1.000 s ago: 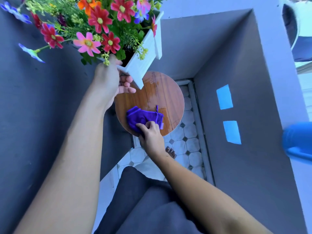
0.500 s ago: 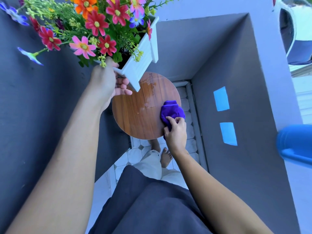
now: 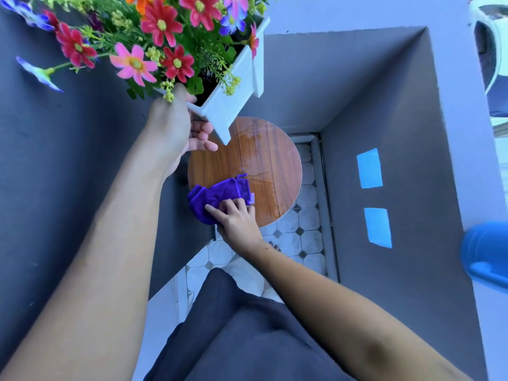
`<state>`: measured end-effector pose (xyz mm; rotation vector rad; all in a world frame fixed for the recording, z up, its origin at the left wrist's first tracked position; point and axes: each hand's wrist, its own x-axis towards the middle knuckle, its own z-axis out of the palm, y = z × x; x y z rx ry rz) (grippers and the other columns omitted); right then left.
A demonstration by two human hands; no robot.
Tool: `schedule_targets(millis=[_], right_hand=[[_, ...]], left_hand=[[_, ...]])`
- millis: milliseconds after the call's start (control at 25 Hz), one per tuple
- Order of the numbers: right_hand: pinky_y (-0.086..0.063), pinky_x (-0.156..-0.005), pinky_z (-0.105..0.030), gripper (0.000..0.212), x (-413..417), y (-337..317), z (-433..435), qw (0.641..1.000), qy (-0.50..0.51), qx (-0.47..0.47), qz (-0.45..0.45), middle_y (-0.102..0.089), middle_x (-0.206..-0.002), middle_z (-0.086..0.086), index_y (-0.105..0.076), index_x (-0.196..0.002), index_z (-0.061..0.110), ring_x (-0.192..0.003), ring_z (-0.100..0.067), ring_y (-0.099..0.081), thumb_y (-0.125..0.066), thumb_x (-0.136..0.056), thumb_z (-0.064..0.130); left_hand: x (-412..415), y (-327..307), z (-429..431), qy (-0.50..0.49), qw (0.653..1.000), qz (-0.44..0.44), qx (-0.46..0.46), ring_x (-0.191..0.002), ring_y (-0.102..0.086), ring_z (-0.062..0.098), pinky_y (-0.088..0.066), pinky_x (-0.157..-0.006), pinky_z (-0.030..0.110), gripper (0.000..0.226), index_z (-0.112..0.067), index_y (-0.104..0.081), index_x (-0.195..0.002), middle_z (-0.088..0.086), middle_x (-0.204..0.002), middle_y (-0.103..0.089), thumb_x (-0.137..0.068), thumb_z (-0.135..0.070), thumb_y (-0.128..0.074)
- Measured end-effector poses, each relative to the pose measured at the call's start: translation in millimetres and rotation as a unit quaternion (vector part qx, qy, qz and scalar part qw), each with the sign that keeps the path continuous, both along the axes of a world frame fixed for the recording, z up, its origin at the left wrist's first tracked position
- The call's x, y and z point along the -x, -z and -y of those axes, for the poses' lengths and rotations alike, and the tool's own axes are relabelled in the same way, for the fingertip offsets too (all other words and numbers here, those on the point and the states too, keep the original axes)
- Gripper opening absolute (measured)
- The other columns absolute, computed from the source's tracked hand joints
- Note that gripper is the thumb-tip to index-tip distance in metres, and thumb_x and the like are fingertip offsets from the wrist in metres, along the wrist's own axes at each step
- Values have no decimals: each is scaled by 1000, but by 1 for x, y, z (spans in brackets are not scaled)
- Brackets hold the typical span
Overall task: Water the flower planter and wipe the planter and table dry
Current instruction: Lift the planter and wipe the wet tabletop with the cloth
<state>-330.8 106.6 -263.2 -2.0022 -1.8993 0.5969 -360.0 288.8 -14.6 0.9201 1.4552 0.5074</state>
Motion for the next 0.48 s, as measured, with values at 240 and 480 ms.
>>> schedule_targets(millis=[240,480], right_hand=[[-44,-88,-49,53,-91,-6,-86,992,101,51,47,-54,-129,-10,-57,-142,36,-117,-36,-47,-62,-90,27],[-46,-94,-50,55,-162,-12,-128,978,190,82,22,-53,-128,-14,-54,-145,24,-119,-37,-45,-53,-91,15]], left_hand=[[4,-4,-3,-18,1000,4,-10,-51,-44,20,-55,-50,33,38,-11,-42,-62,13,-60,-50,-98,-20,-31],[4,-6,-4,-19,1000,-4,7,-51,-47,19,-53,-59,37,38,-12,-44,-63,11,-63,-51,-100,-19,-33]])
